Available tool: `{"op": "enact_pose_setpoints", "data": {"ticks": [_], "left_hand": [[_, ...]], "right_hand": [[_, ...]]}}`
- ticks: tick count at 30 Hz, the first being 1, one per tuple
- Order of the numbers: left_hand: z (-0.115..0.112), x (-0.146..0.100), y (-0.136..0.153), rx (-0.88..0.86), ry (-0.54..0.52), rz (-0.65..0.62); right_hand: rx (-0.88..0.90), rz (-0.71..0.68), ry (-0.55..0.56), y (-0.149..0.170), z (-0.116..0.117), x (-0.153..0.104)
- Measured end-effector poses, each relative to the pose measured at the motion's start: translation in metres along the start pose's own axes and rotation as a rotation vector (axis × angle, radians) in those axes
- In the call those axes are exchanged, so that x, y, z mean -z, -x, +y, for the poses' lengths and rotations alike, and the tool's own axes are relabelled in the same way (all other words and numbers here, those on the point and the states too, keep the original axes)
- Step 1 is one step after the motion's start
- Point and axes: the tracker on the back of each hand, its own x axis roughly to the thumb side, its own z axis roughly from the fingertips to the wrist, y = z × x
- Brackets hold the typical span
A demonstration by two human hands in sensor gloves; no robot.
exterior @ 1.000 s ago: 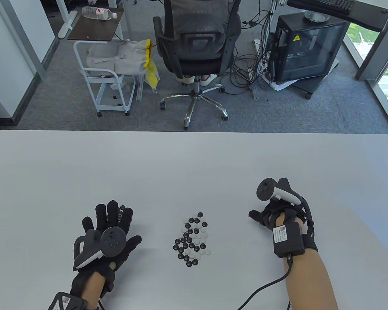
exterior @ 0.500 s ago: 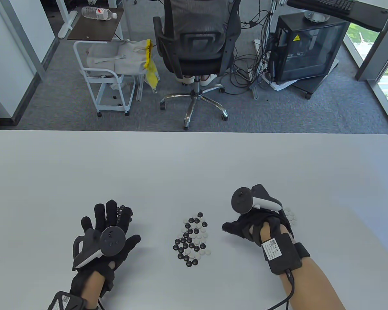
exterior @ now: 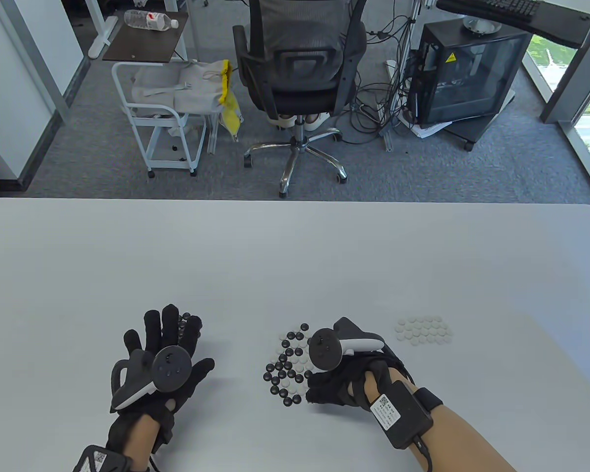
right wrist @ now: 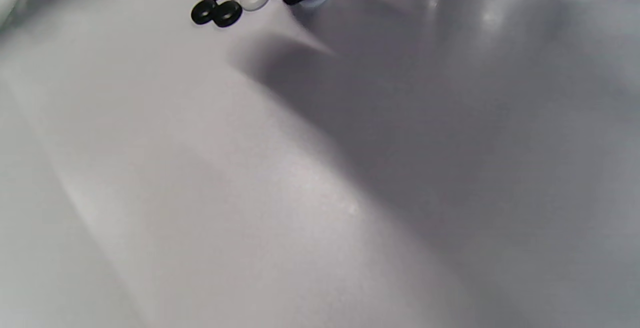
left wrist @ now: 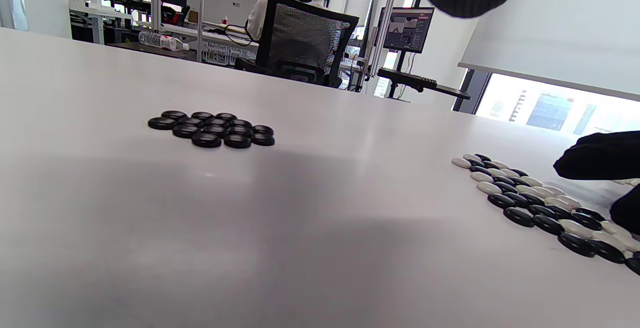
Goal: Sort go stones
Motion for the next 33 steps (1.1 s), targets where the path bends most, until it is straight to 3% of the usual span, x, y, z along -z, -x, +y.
{"op": "enact_pose_setpoints", "data": {"ticks": [5, 11, 16, 33], "left_hand": [[-0.003, 0.001, 0.001, 0.003, 0.014, 0.005], [-0.003, 0.001, 0.000, 0.002, 0.011, 0.003], [-0.005, 0.003, 0.000, 0.006, 0.019, 0.001], [-0.004, 0.003, 0.001, -0.001, 0.024, 0.012]], "right_hand": [[-0.017, 0.113, -0.002, 0.033, 0.011, -0.030], [0.083, 0.300, 0.036, 0.099, 0.026, -0.072], [0.172, 0.407, 0.098, 0.137, 0.029, -0.084], [0.210, 0.428, 0.184, 0.151, 0.009, -0.073]]}}
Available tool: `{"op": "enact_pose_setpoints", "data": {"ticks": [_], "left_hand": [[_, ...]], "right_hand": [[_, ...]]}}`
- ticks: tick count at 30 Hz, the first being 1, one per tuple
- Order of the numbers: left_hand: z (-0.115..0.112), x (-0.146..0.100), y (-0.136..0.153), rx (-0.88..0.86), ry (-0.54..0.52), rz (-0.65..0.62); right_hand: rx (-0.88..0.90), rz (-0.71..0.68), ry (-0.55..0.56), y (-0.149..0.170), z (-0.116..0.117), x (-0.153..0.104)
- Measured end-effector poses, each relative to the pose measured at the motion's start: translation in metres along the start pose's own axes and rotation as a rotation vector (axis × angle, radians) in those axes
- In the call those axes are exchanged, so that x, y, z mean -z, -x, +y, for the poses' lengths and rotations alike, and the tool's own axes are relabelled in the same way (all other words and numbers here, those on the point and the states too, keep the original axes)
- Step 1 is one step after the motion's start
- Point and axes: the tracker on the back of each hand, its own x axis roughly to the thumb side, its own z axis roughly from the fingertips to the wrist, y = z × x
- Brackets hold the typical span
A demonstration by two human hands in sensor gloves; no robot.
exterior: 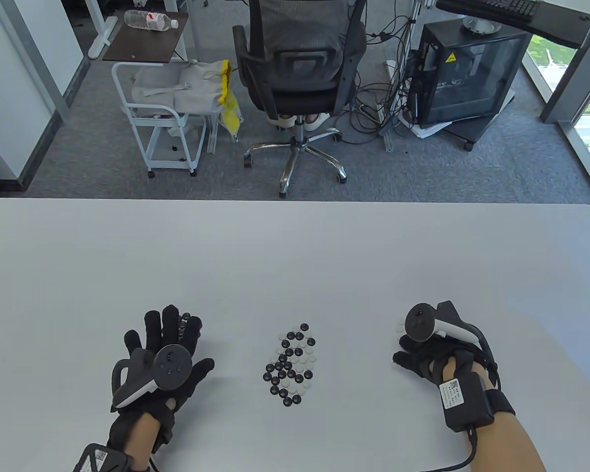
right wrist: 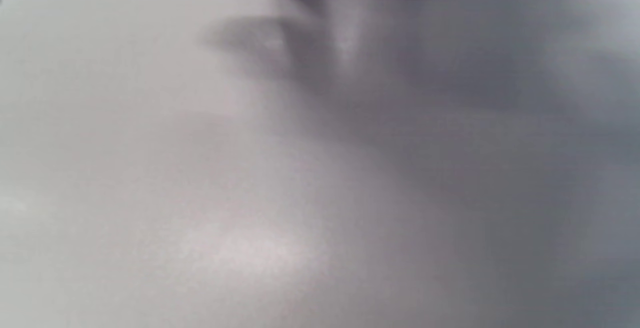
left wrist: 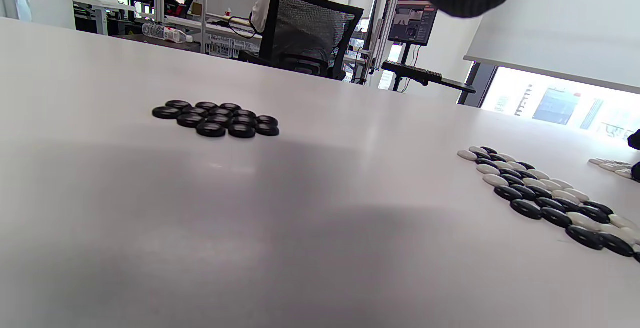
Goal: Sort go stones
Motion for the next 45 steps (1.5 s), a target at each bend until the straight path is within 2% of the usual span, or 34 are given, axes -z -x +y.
{"op": "enact_pose_setpoints", "data": {"ticks": [4, 11, 20, 27, 33, 39, 45], "left_hand": [[0.001, 0.000, 0.000, -0.003, -0.006, 0.000], [0.001, -0.001, 0.000, -0.001, -0.005, 0.000], [0.002, -0.002, 0.000, -0.003, -0.017, -0.011], [0.003, -0.004, 0.001, -0.012, -0.024, -0.011], [0.004, -0.005, 0.002, -0.020, -0.025, -0.010], [0.004, -0.005, 0.002, -0.019, -0.025, -0.014], [0.004, -0.004, 0.003, -0.021, -0.019, -0.011]], "right_hand": [[0.105, -0.092, 0.057, -0.014, -0.015, -0.005], [0.088, -0.245, 0.027, -0.077, -0.031, 0.000], [-0.003, -0.365, -0.060, -0.146, -0.015, 0.023], [-0.014, -0.384, -0.112, -0.166, -0.007, 0.041], [-0.020, -0.337, -0.113, -0.157, -0.009, 0.046], [0.021, -0.129, -0.070, -0.106, -0.029, 0.047], [0.083, 0.019, -0.020, -0.069, -0.039, 0.047]]}}
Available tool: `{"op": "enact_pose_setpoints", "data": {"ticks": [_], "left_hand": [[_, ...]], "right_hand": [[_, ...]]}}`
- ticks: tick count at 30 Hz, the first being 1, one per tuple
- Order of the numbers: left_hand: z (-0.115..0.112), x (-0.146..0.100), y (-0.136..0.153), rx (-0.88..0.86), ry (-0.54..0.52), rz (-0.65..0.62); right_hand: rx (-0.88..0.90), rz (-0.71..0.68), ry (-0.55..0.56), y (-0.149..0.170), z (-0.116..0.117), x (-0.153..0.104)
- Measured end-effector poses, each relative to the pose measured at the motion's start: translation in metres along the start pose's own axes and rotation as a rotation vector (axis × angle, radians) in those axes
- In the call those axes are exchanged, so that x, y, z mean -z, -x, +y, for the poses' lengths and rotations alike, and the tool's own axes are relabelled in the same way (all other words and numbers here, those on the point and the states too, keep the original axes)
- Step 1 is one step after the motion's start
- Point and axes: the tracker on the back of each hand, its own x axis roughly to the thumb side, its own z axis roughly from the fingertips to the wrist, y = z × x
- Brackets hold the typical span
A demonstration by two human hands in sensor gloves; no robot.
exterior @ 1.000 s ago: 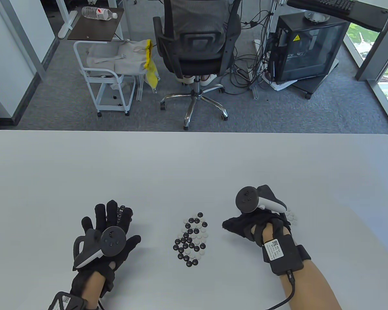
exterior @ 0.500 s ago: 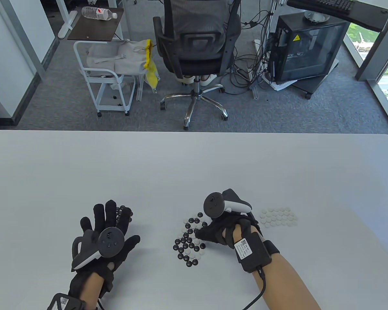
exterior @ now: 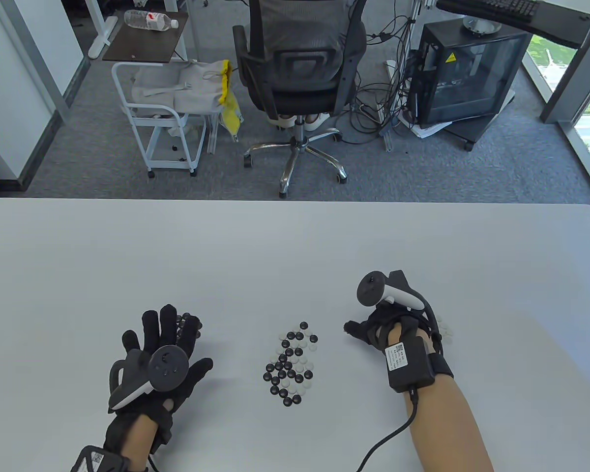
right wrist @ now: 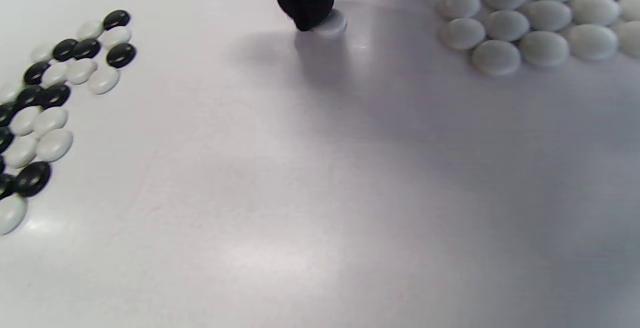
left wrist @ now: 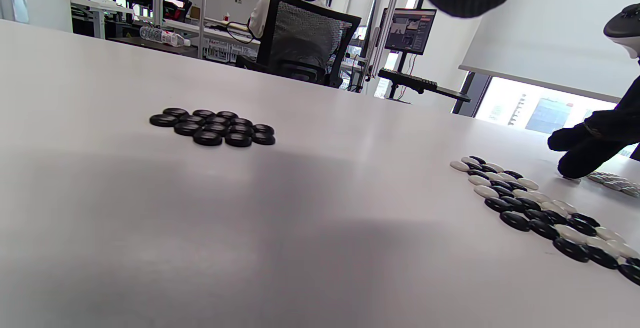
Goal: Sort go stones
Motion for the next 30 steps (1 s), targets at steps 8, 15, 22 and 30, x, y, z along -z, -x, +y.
{"op": "enact_pose_setpoints", "data": {"ticks": [8, 15, 22, 30], "left_hand": [[0.000, 0.000, 0.000, 0.000, 0.007, 0.002], [0.000, 0.001, 0.000, 0.000, 0.011, 0.004], [0.000, 0.001, -0.001, 0.001, 0.014, 0.004], [0.001, 0.002, -0.001, 0.001, 0.016, 0.006]], "right_hand": [[0.054, 0.074, 0.034, 0.025, -0.005, -0.001], [0.053, 0.098, 0.045, 0.034, -0.006, -0.002], [0.057, 0.102, 0.043, 0.037, -0.008, -0.004], [-0.004, -0.088, 0.023, -0.011, -0.012, -0.013]]}}
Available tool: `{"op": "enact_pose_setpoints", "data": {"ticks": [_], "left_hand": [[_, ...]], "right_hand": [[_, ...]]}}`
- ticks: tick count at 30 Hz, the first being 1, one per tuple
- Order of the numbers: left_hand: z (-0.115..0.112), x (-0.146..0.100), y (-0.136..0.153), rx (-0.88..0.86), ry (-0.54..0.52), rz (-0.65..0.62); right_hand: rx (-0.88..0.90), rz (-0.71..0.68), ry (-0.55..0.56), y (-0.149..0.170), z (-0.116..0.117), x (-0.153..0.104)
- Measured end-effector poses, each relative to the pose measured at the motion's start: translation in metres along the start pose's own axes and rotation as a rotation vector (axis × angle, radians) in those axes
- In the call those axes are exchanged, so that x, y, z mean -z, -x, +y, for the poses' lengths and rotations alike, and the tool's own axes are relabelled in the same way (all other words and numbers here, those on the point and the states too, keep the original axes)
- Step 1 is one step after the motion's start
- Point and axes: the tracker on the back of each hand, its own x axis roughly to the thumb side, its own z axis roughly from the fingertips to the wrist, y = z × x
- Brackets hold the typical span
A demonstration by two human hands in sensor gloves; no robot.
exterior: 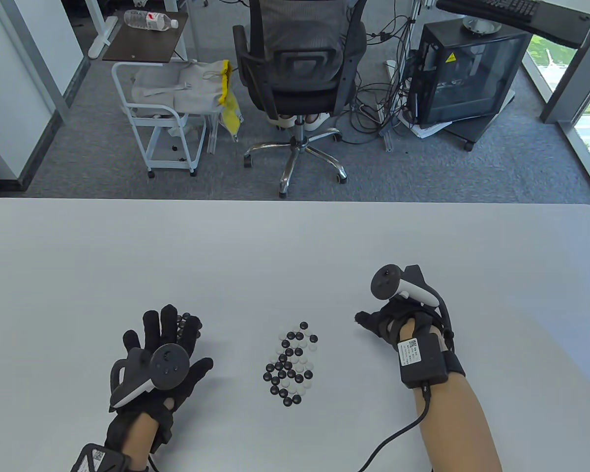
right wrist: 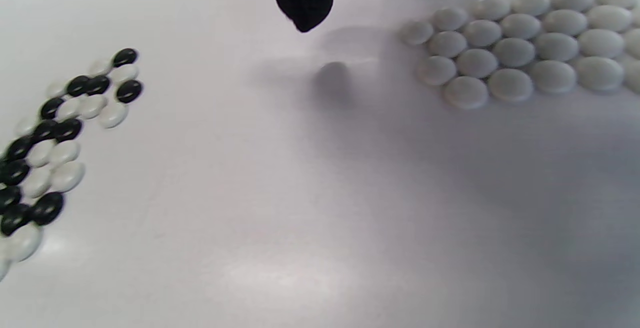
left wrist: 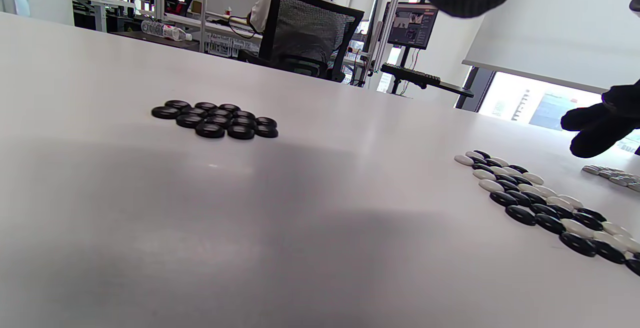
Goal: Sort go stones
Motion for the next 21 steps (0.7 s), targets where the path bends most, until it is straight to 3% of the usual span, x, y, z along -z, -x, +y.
{"op": "enact_pose_setpoints", "data": {"ticks": [6, 11, 16, 21], "left_hand": [[0.000, 0.000, 0.000, 0.003, -0.001, -0.002], [0.001, -0.001, 0.000, 0.000, -0.007, -0.005], [0.002, -0.002, 0.001, -0.009, -0.013, -0.004], [0.003, -0.003, 0.002, -0.017, -0.021, -0.003]], "right_hand": [[-0.071, -0.187, -0.049, -0.057, 0.014, 0.003], [-0.134, -0.244, -0.096, -0.086, 0.030, 0.014], [-0.163, -0.238, -0.128, -0.092, 0.040, 0.026], [-0.173, -0.206, -0.136, -0.080, 0.037, 0.021]]}}
